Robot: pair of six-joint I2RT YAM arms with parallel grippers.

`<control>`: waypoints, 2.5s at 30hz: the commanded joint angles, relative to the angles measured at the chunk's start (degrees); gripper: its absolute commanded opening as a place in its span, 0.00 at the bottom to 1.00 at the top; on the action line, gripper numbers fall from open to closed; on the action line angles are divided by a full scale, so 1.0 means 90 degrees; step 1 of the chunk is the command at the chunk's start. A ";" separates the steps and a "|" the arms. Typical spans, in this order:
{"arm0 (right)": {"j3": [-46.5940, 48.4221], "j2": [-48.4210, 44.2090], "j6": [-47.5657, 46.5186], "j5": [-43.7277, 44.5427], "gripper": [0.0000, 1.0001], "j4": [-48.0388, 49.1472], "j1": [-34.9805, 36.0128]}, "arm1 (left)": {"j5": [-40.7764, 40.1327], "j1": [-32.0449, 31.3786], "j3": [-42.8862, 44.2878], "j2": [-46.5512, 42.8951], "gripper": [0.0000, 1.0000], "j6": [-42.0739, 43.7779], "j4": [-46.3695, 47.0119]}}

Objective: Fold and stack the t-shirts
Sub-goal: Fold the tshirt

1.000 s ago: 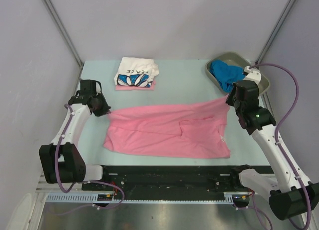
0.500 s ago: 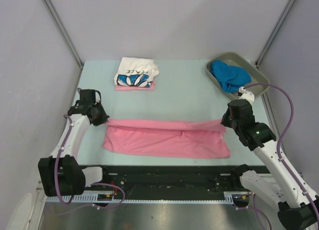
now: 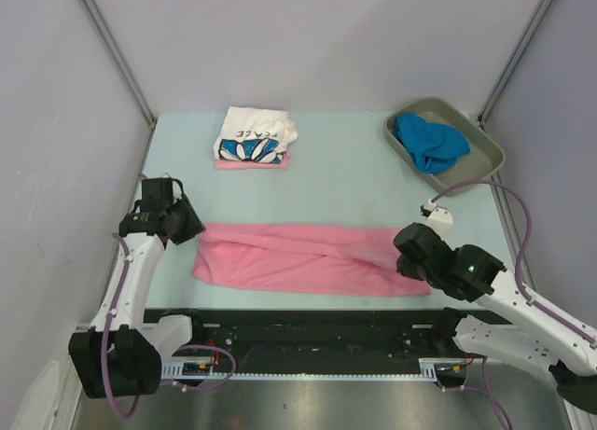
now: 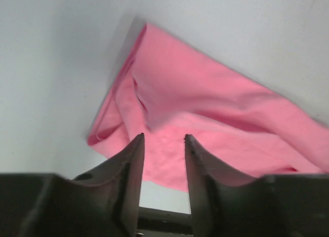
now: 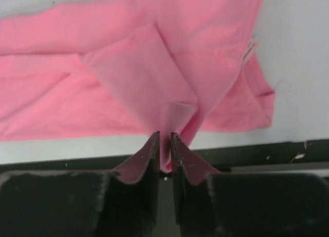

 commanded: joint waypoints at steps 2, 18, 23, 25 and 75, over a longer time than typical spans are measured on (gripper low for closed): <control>0.0044 -0.0104 0.1939 0.0882 0.40 -0.1371 0.1385 | 0.0248 0.0055 -0.0253 -0.0836 0.92 -0.0343 -0.0527; 0.0318 0.1651 -0.1211 0.1140 1.00 0.1993 0.0023 | 0.1460 0.0026 0.0342 0.0702 1.00 -0.0236 0.0574; 0.0171 0.2394 -0.2100 -0.0373 0.73 0.3351 -0.1345 | 0.1508 0.0006 0.0626 0.1564 1.00 -0.0256 0.0809; 0.0162 0.2813 -0.2179 -0.0929 0.57 0.3595 -0.1561 | 0.1450 0.0006 0.0655 0.1779 1.00 -0.0246 0.0820; -0.0483 0.2856 -0.1293 -0.0299 0.00 0.2572 -0.0118 | 0.1294 0.0016 0.0304 0.1810 1.00 -0.0031 0.0869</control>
